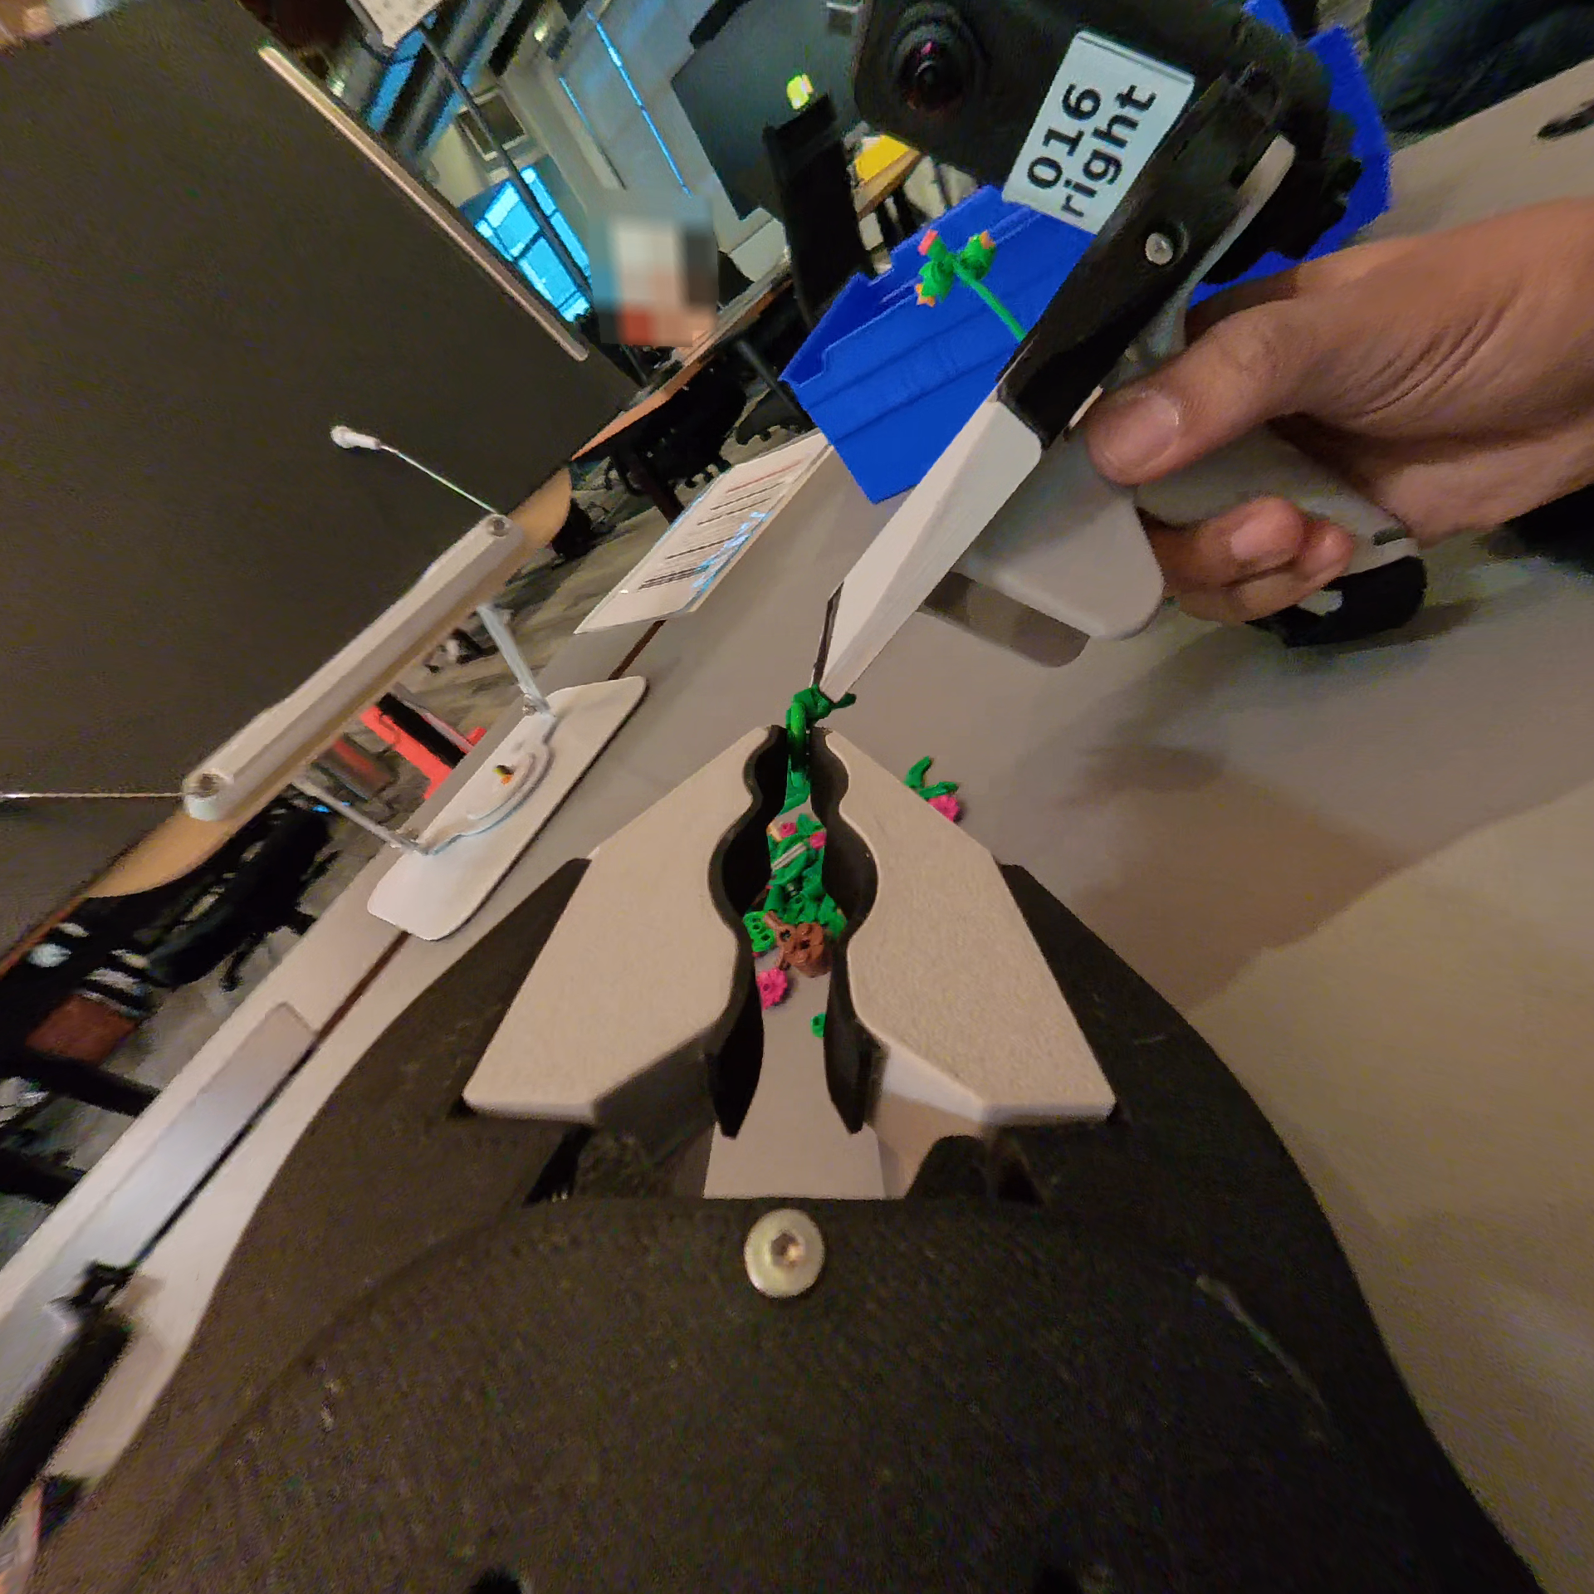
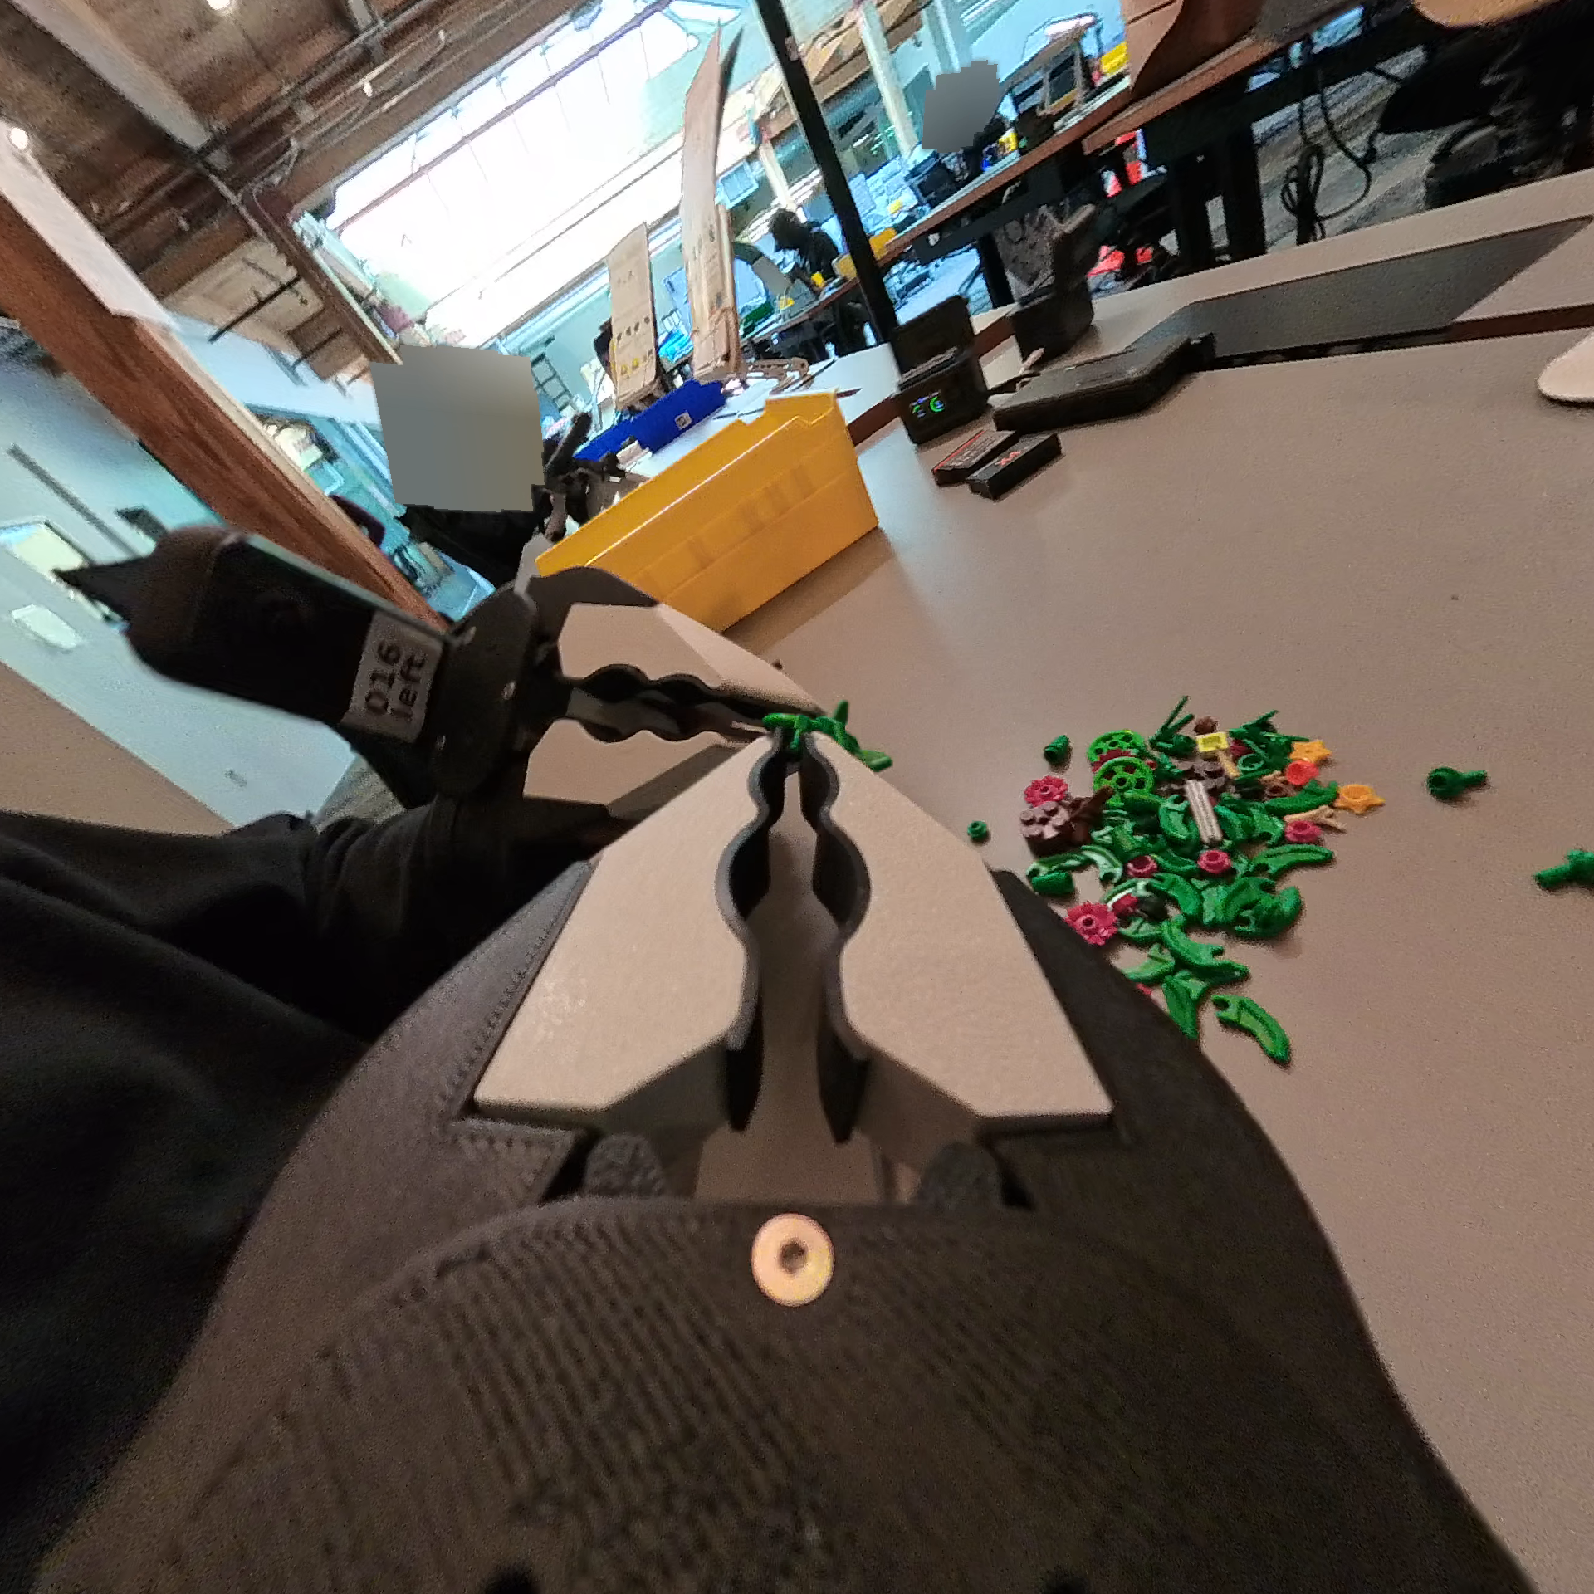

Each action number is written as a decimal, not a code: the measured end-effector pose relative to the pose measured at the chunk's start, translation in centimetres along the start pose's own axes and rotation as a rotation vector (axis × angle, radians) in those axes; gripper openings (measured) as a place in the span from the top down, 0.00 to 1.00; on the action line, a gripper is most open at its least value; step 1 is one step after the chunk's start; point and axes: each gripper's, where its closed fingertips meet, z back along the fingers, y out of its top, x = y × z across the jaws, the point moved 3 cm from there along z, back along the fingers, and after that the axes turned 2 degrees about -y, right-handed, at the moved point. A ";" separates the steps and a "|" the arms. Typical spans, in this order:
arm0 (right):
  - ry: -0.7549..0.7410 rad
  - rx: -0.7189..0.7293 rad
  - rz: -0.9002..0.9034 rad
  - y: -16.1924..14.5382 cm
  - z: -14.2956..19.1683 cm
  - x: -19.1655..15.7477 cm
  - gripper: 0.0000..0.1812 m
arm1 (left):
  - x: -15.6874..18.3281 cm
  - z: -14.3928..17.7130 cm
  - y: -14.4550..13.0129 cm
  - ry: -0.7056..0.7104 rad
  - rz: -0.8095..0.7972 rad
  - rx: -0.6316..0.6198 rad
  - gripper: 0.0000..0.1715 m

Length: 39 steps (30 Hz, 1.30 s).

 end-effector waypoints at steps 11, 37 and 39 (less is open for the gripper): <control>0.410 0.014 -0.230 0.6 1.2 -3.2 1.00 | 0.3 2.5 2.9 -0.456 0.521 0.300 1.00; -0.659 -0.308 0.210 -3.0 -0.2 7.9 1.00 | -3.6 0.7 -2.1 -0.311 0.923 0.179 1.00; -0.657 -0.312 0.210 -3.0 -0.2 7.9 0.99 | -3.7 0.7 -2.4 -0.302 0.943 0.171 1.00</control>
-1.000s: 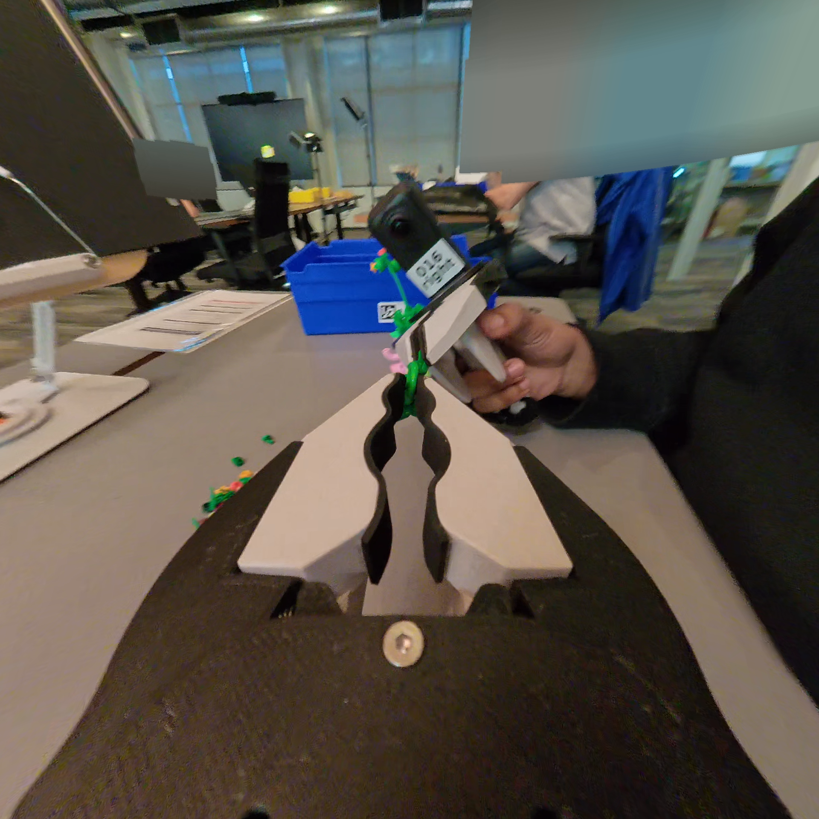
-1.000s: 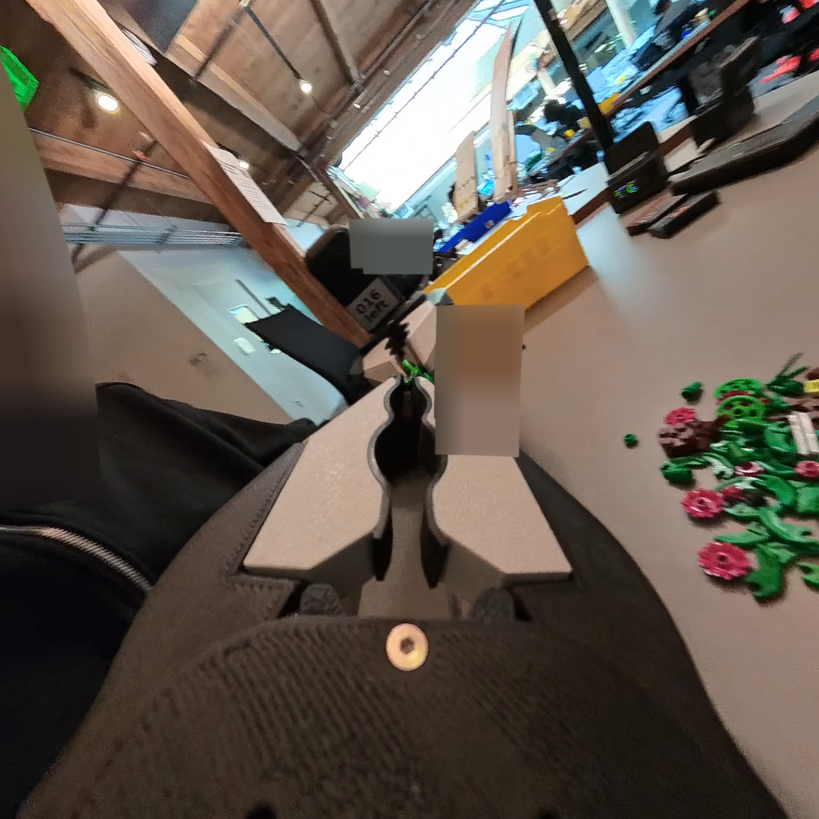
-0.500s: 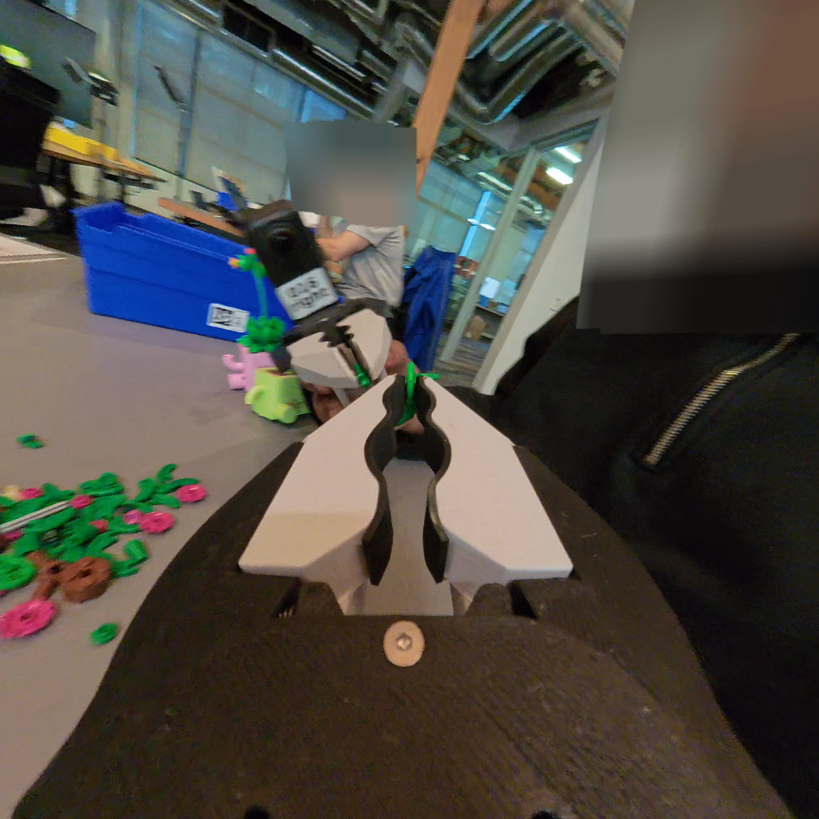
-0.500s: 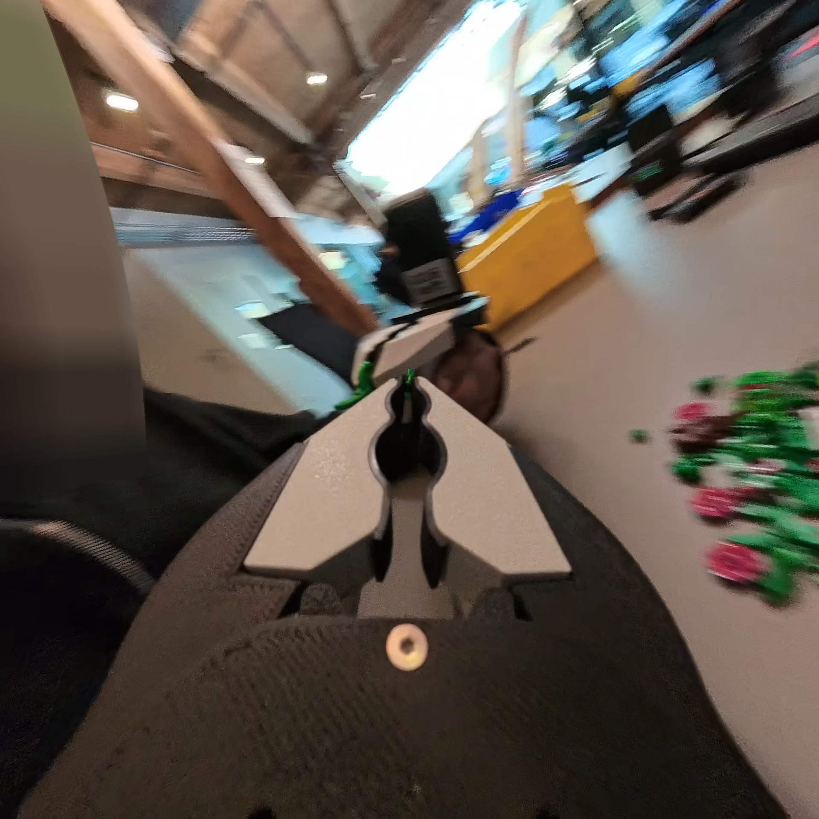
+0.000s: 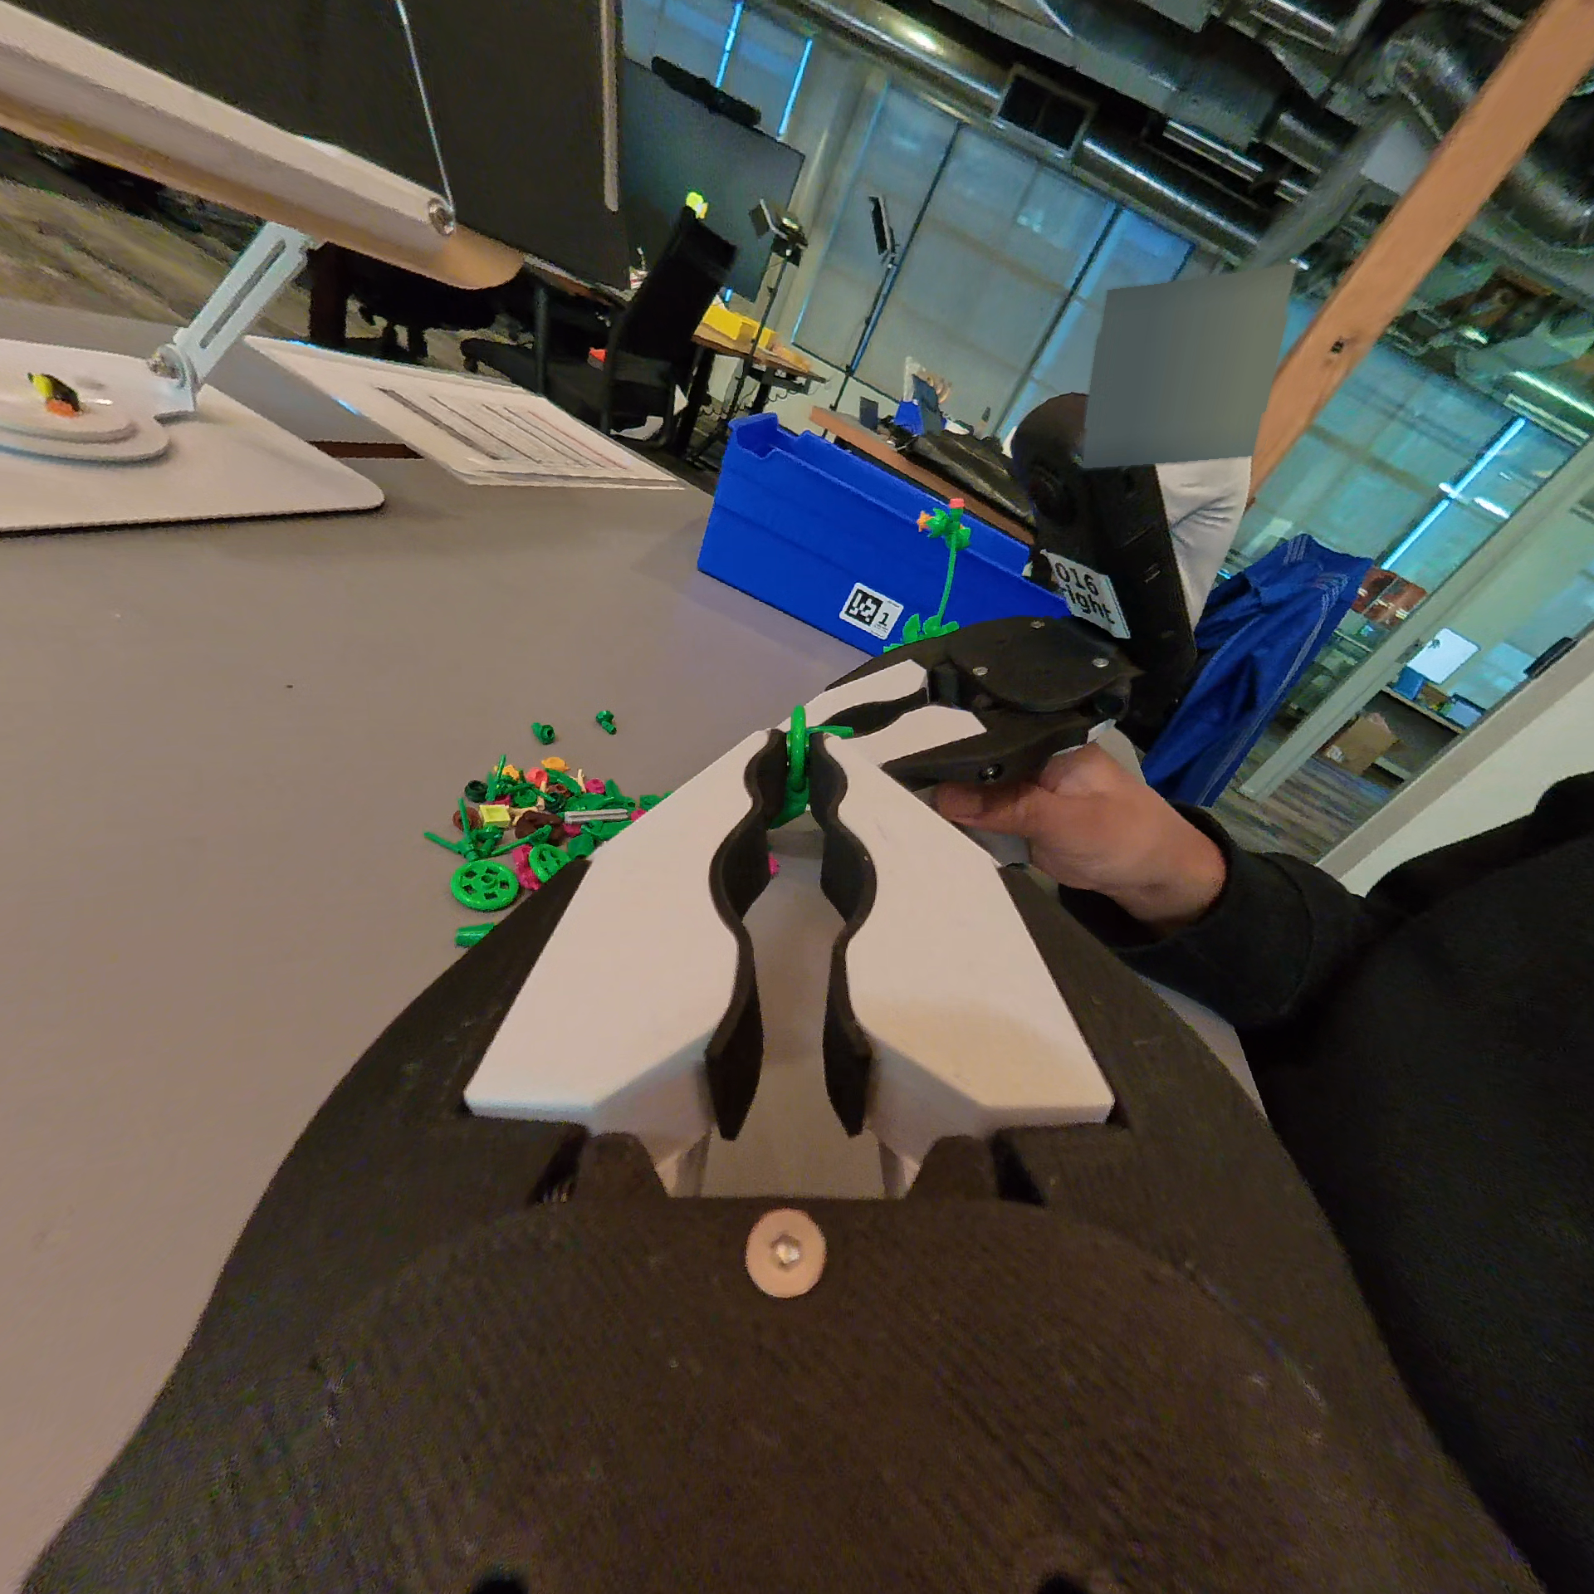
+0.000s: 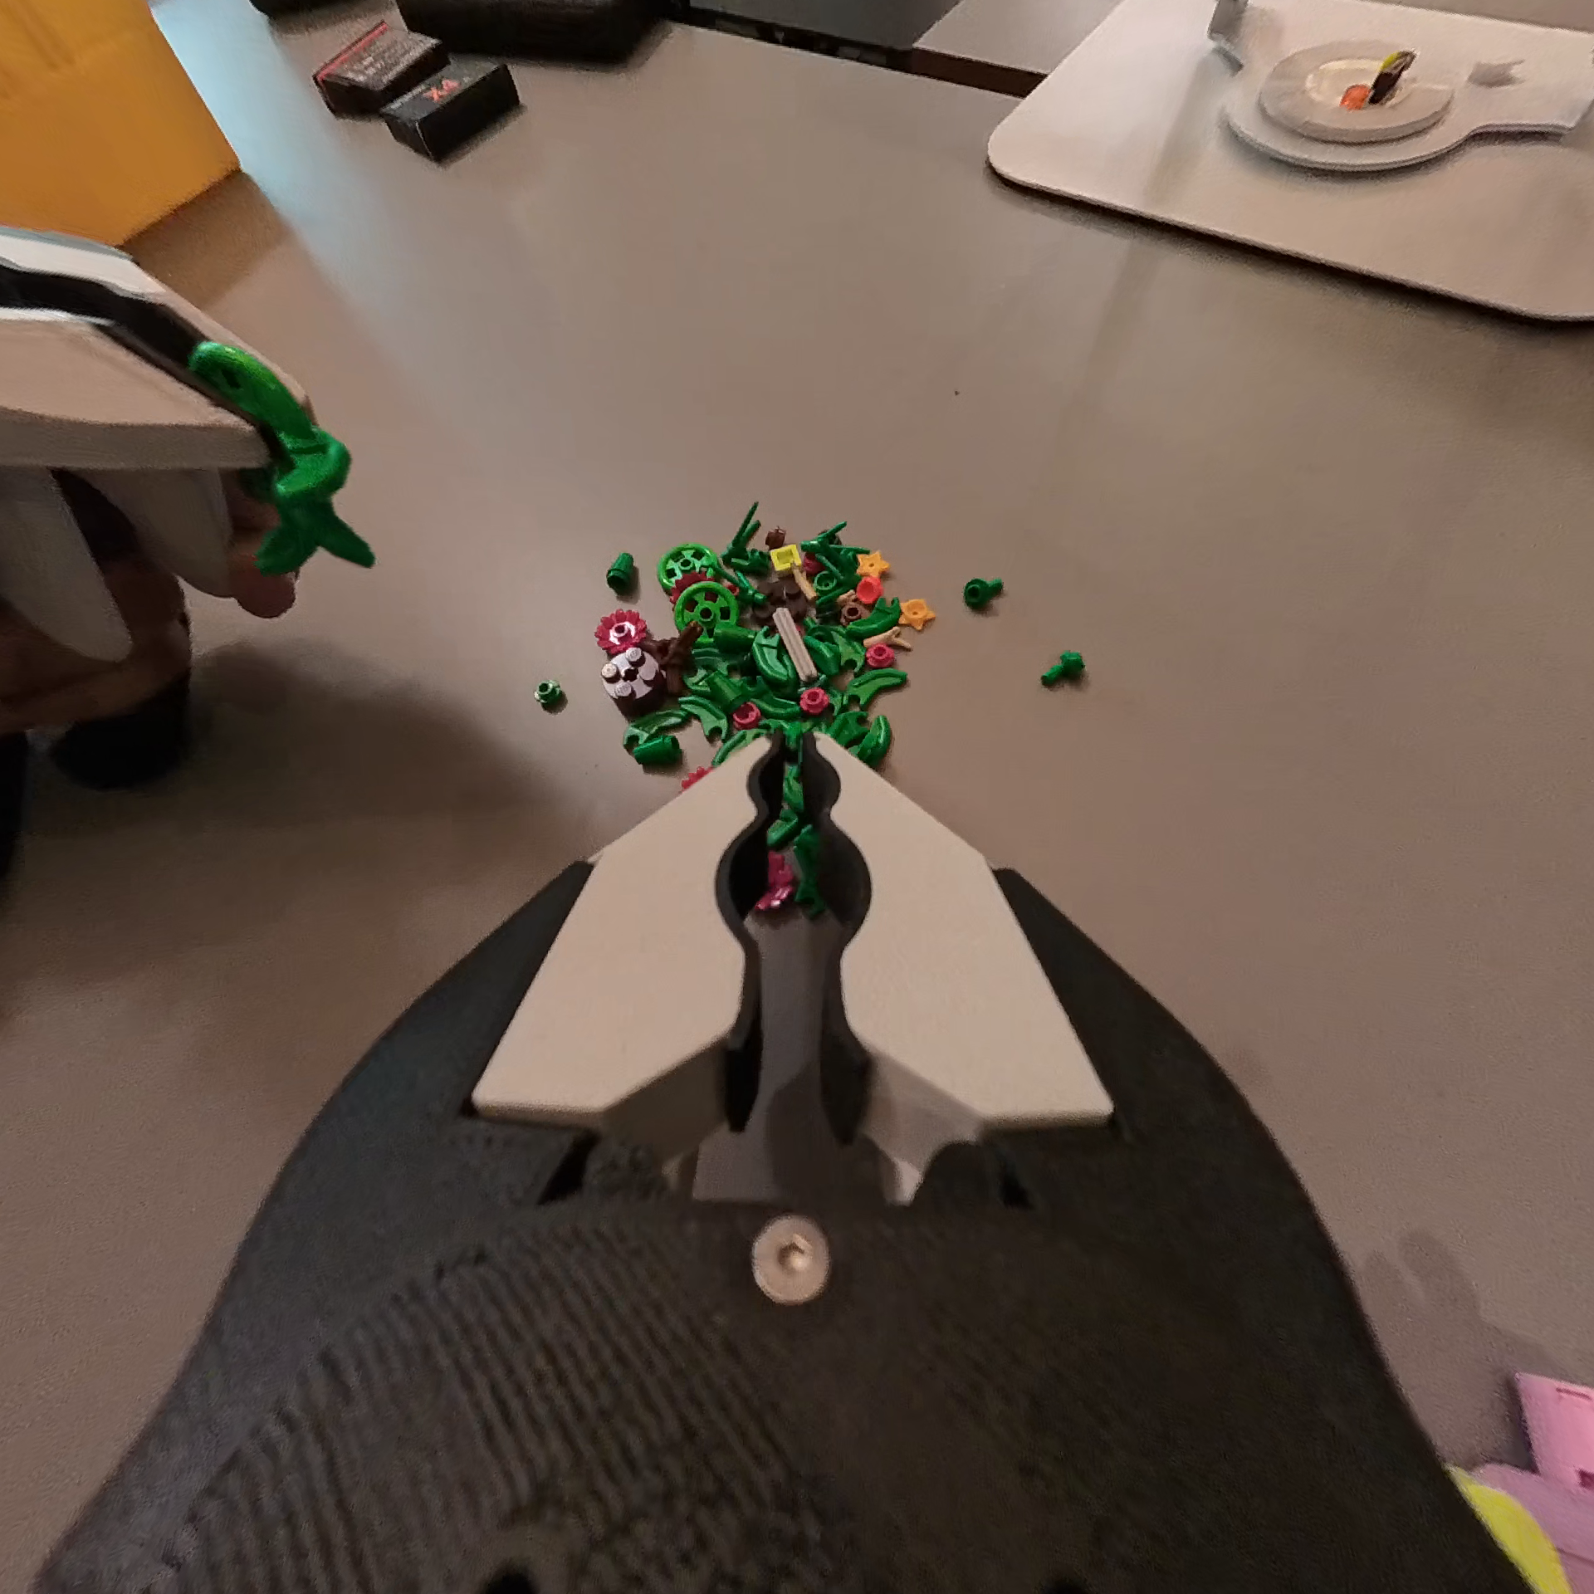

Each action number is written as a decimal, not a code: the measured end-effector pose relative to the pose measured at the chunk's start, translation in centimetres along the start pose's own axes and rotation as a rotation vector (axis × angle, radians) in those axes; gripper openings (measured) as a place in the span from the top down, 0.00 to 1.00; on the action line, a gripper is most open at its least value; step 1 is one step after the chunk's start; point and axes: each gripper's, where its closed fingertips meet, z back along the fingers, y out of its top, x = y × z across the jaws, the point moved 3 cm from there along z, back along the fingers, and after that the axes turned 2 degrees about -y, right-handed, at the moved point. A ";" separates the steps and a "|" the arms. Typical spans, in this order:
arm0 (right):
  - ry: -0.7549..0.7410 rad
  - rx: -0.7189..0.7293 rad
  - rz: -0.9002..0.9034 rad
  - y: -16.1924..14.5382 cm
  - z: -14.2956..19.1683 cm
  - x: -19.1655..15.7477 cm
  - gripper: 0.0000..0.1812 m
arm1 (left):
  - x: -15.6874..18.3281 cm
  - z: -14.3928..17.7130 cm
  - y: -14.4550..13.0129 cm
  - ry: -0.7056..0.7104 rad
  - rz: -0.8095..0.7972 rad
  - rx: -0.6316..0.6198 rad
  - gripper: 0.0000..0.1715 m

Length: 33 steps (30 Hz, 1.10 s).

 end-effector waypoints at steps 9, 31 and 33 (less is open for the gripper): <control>0.276 0.268 -0.040 3.1 3.0 -2.8 0.87 | 0.2 -0.1 0.0 -0.011 0.000 0.012 1.00; 0.965 0.257 -0.658 4.0 5.4 -5.2 0.96 | 4.1 -1.5 -0.9 0.074 -0.594 -0.061 1.00; 1.000 0.255 -0.678 4.0 5.6 -5.2 0.97 | 4.3 -1.4 -0.8 0.051 -0.568 -0.049 1.00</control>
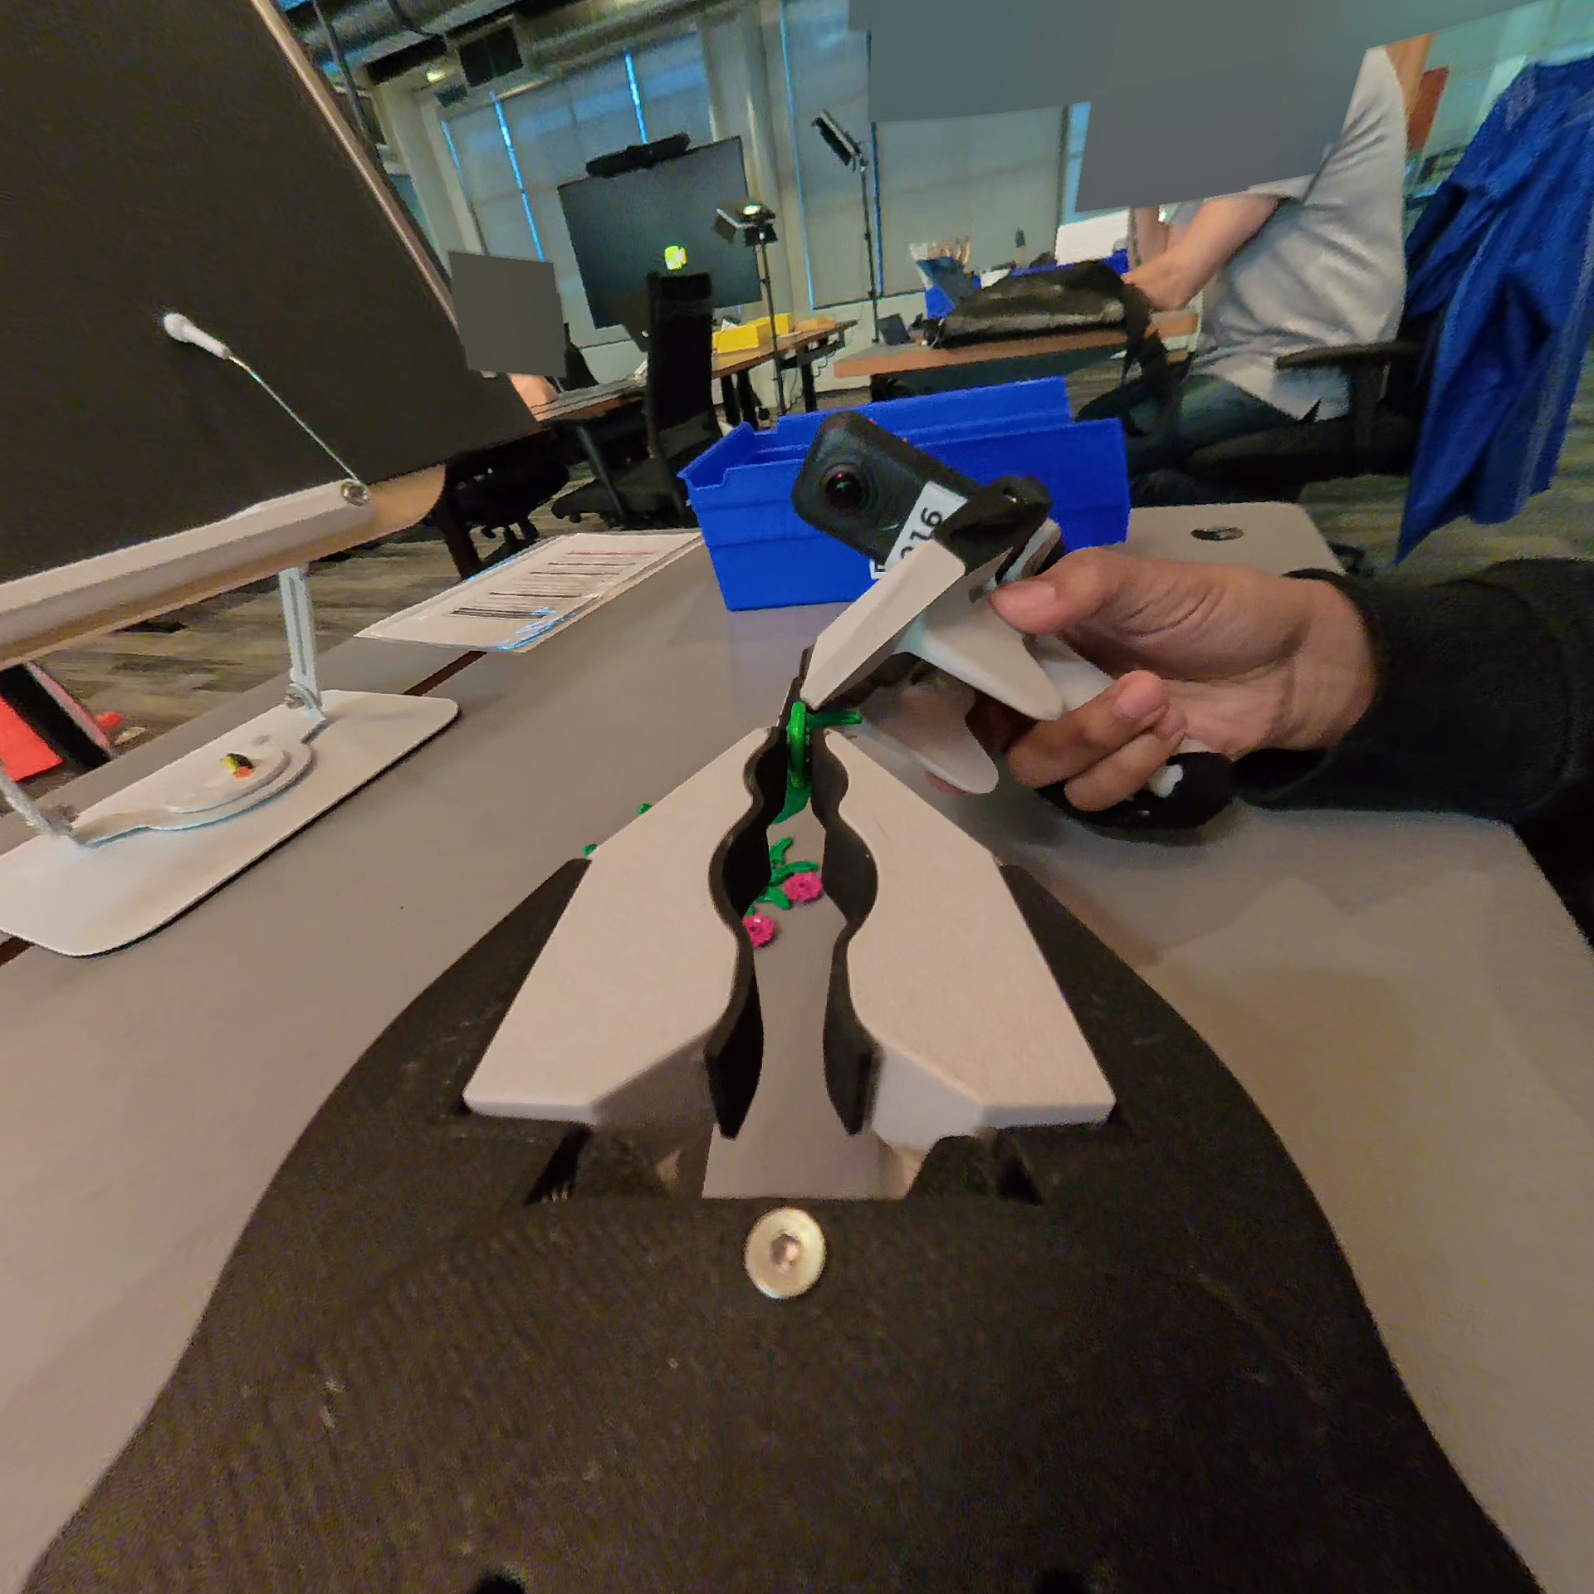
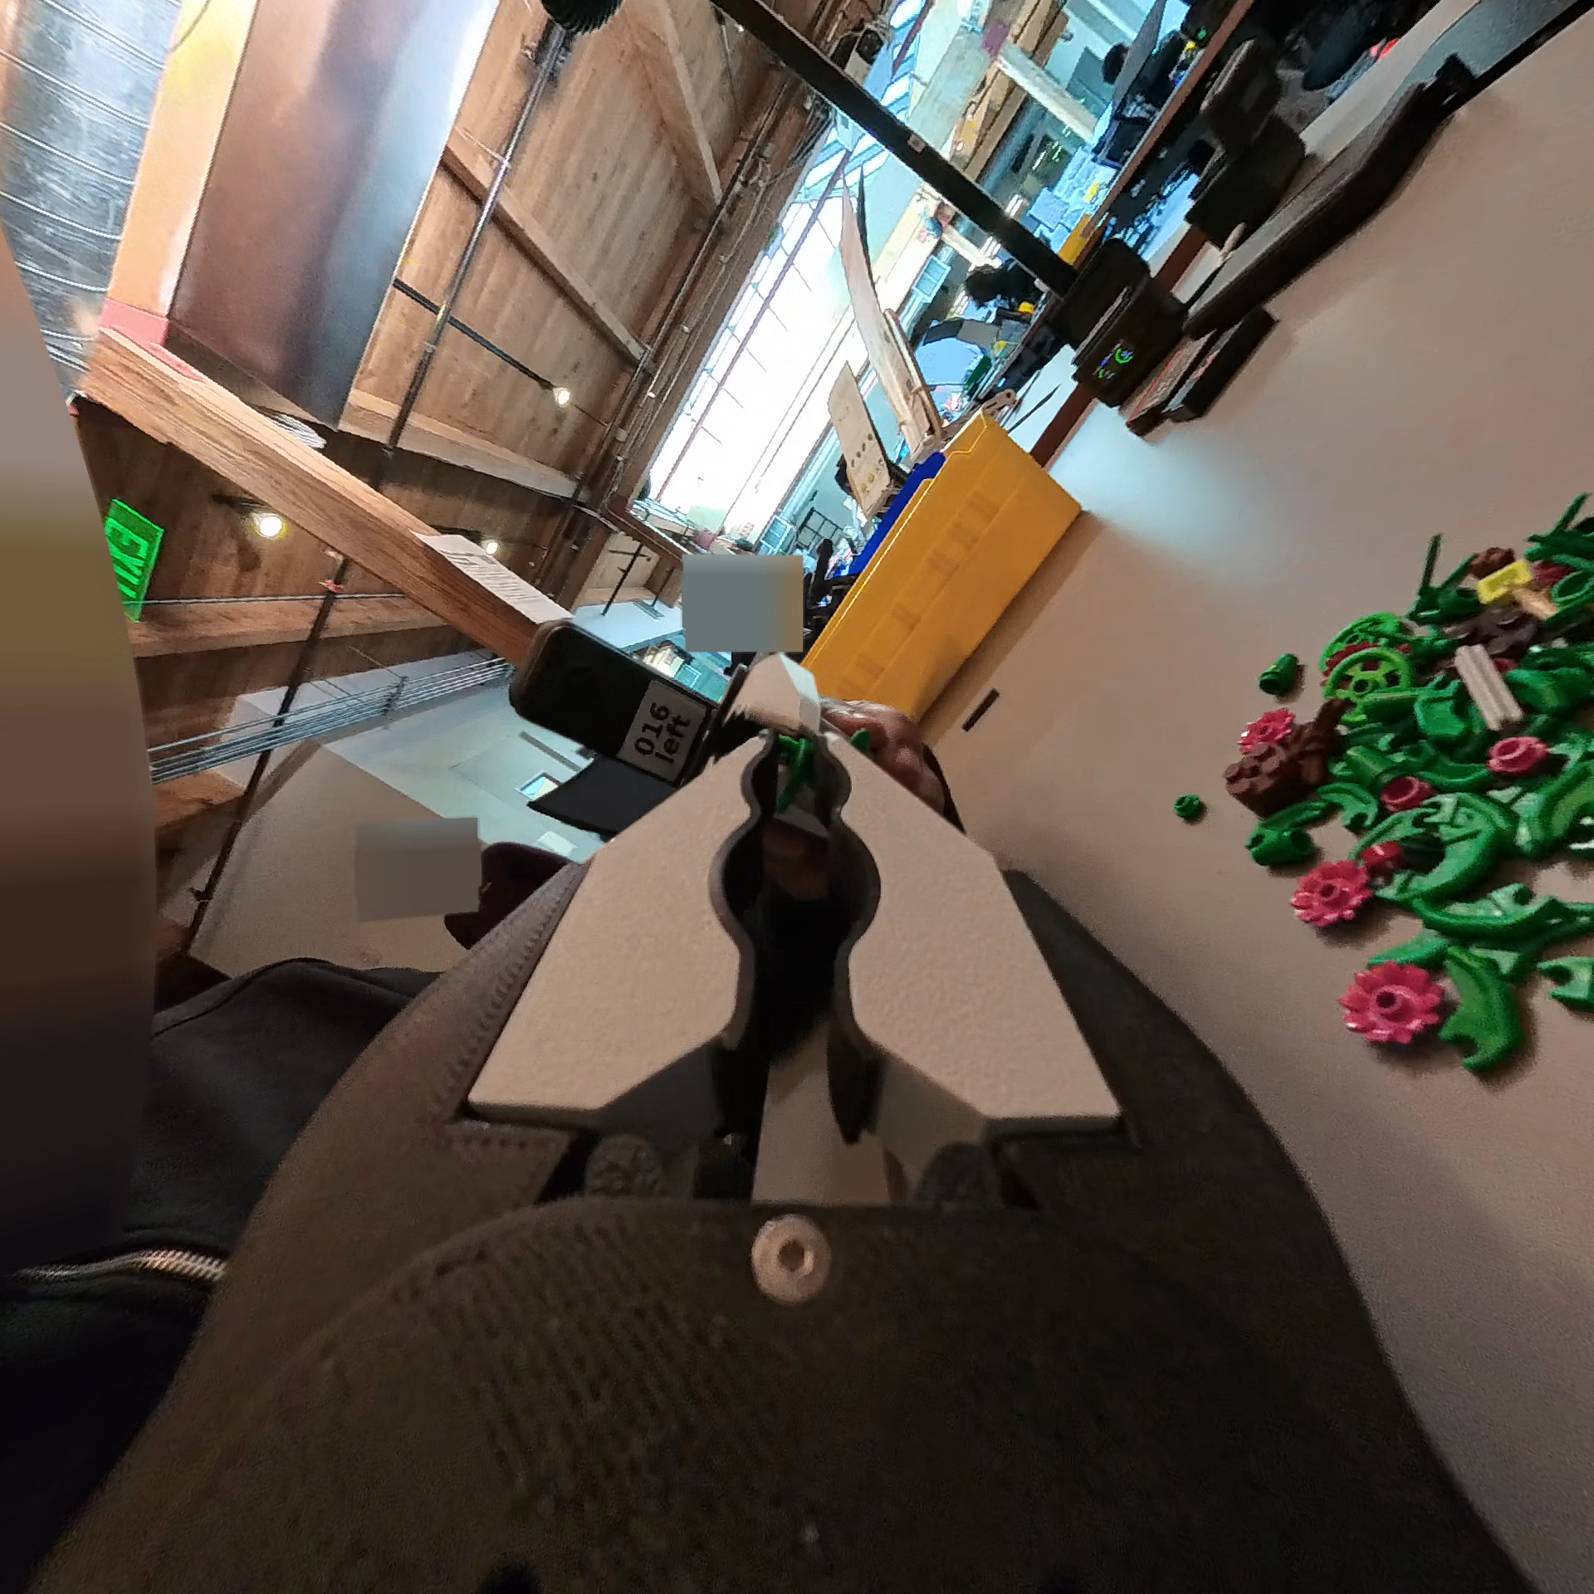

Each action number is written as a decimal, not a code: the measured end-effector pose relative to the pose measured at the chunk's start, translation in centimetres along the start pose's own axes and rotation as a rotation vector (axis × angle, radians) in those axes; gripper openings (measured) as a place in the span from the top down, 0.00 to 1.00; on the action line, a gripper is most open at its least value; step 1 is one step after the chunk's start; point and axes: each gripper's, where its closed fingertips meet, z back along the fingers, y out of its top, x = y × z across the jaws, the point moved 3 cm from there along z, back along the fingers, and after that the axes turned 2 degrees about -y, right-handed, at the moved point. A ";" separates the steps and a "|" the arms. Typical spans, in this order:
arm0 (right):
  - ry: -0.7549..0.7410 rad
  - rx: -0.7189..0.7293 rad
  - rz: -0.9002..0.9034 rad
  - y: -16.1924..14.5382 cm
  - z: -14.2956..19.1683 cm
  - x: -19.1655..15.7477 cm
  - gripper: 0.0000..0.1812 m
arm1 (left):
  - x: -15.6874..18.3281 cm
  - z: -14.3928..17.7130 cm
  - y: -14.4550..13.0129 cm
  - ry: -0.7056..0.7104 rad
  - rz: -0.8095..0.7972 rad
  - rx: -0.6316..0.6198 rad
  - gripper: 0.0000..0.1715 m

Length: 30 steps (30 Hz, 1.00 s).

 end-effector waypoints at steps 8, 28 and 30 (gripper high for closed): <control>-0.057 -0.029 0.085 -0.1 0.3 0.0 1.00 | 0.1 -0.1 -0.2 -0.033 0.064 -0.018 1.00; -0.461 0.034 0.737 1.2 0.9 -0.7 0.88 | -2.8 0.5 -1.3 -0.018 0.408 -0.008 1.00; -0.468 0.017 0.866 1.1 1.0 -1.2 0.82 | -2.4 0.4 -1.2 -0.069 0.463 0.000 1.00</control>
